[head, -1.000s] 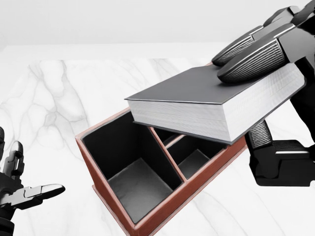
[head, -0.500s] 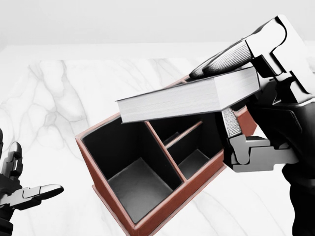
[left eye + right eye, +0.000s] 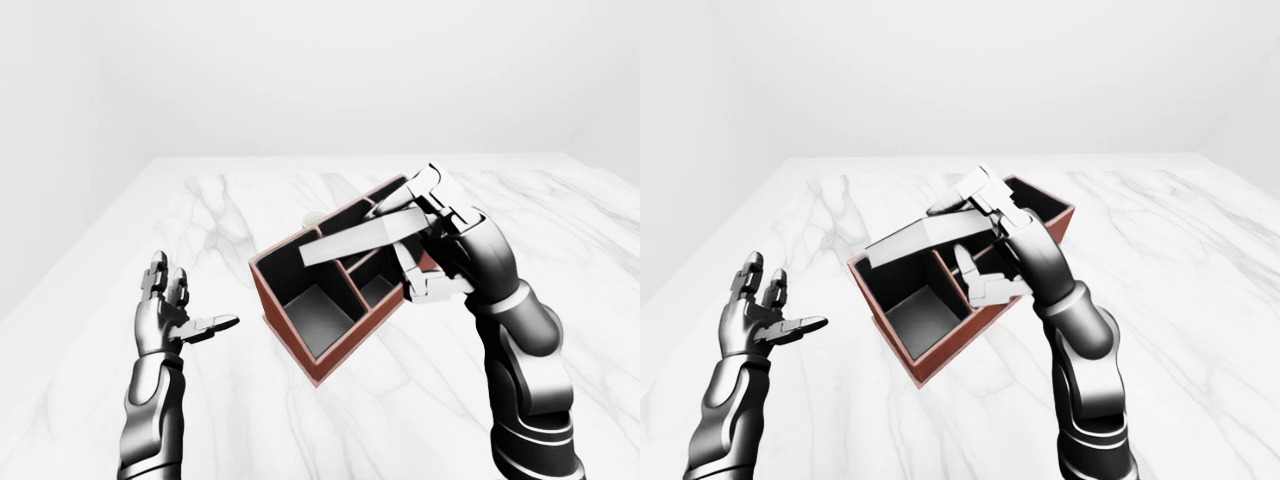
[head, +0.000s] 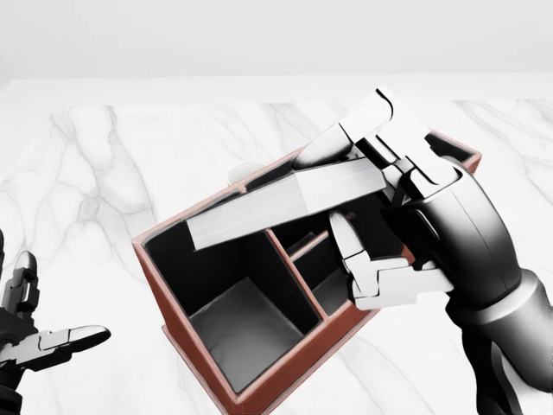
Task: Pick up the book and place it in the left compartment of the caddy.
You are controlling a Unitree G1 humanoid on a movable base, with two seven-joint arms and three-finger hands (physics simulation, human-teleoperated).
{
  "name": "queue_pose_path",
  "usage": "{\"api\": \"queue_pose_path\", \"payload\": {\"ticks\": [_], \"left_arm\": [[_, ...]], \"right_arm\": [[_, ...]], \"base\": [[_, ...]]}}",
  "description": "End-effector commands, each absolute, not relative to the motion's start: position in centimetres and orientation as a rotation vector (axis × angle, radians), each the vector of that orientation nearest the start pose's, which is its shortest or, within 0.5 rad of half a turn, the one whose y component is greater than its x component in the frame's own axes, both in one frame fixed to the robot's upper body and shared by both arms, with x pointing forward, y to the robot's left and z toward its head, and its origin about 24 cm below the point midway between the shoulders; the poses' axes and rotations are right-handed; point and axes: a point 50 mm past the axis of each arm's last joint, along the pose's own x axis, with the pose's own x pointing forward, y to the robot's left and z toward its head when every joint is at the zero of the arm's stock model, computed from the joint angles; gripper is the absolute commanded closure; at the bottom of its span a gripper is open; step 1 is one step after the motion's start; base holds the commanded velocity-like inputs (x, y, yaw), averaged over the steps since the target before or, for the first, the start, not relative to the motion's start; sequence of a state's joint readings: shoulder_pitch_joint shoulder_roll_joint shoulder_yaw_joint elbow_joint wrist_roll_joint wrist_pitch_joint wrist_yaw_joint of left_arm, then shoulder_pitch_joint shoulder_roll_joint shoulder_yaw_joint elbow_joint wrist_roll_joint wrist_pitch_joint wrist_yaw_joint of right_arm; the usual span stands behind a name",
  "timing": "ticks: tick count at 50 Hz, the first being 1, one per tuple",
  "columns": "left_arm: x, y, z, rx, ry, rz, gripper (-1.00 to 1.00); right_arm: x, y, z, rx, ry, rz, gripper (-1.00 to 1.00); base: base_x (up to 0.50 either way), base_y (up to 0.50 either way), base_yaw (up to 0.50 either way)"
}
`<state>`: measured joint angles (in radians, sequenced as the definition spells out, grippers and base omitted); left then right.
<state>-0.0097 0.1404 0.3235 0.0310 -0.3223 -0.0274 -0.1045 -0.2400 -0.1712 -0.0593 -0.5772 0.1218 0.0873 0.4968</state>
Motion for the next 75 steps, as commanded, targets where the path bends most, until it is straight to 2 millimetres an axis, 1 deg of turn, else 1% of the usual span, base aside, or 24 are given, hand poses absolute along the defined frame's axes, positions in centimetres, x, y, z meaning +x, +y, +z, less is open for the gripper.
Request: {"api": "queue_pose_path", "payload": {"ticks": [1,14,15,20,23,27,30,34,39,45,50,56,59,64,68,75], "left_arm": [[24.2,25.1,5.5,-0.178,-0.090,0.220,-1.00],[24.2,25.0,5.4,-0.180,-0.090,0.215,-1.00],[24.2,25.0,5.4,-0.180,-0.091,0.215,-1.00],[24.2,25.0,5.6,-0.179,-0.093,0.216,-1.00],[24.3,25.0,5.6,-0.178,-0.093,0.215,-1.00],[24.3,25.0,5.8,-0.178,-0.096,0.216,-1.00],[24.4,25.0,5.4,-0.178,-0.090,0.217,-1.00],[24.4,25.0,5.7,-0.179,-0.095,0.217,-1.00],[24.3,25.1,5.5,-0.178,-0.093,0.217,-1.00],[24.1,25.2,5.5,-0.182,-0.092,0.220,-1.00],[24.0,25.0,5.5,-0.181,-0.092,0.217,-1.00],[24.0,25.1,5.4,-0.182,-0.092,0.217,-1.00],[24.0,25.1,5.4,-0.182,-0.091,0.217,-1.00],[24.0,25.0,5.4,-0.183,-0.090,0.215,-1.00],[24.1,25.0,5.3,-0.182,-0.089,0.214,-1.00],[24.1,25.1,5.3,-0.181,-0.089,0.215,-1.00]], "right_arm": [[23.8,-13.1,20.5,-0.199,-0.655,0.569,1.00],[24.1,-12.7,19.4,-0.219,-0.602,0.578,1.00],[24.3,-12.7,19.0,-0.227,-0.580,0.579,1.00],[24.5,-12.6,18.6,-0.218,-0.561,0.587,1.00],[24.9,-12.6,18.1,-0.217,-0.531,0.586,1.00],[24.9,-12.5,18.2,-0.216,-0.535,0.593,1.00],[25.3,-12.5,17.8,-0.222,-0.512,0.594,1.00],[25.6,-12.2,17.3,-0.228,-0.488,0.596,1.00],[26.1,-12.0,16.6,-0.231,-0.450,0.604,1.00],[26.3,-11.5,16.6,-0.254,-0.449,0.613,1.00],[26.5,-11.0,16.1,-0.264,-0.426,0.628,1.00],[26.8,-10.8,15.4,-0.274,-0.390,0.634,1.00],[26.7,-10.4,15.4,-0.281,-0.390,0.647,1.00],[26.9,-10.4,15.0,-0.296,-0.368,0.648,1.00],[27.2,-10.4,14.2,-0.302,-0.332,0.648,1.00],[27.4,-10.2,13.8,-0.331,-0.309,0.644,1.00]], "base": [[0.00,0.00,0.00],[0.00,0.00,0.00],[0.00,0.00,0.00],[0.00,0.00,0.00],[0.00,0.00,0.00],[0.00,0.00,0.00],[0.00,0.00,0.00],[0.00,0.00,0.00],[0.00,0.00,0.00],[0.00,0.00,0.00],[0.00,0.00,0.00],[0.00,0.00,0.00],[0.00,0.00,0.00],[0.00,0.00,0.00],[0.00,0.00,0.00],[0.00,0.00,0.00]]}}
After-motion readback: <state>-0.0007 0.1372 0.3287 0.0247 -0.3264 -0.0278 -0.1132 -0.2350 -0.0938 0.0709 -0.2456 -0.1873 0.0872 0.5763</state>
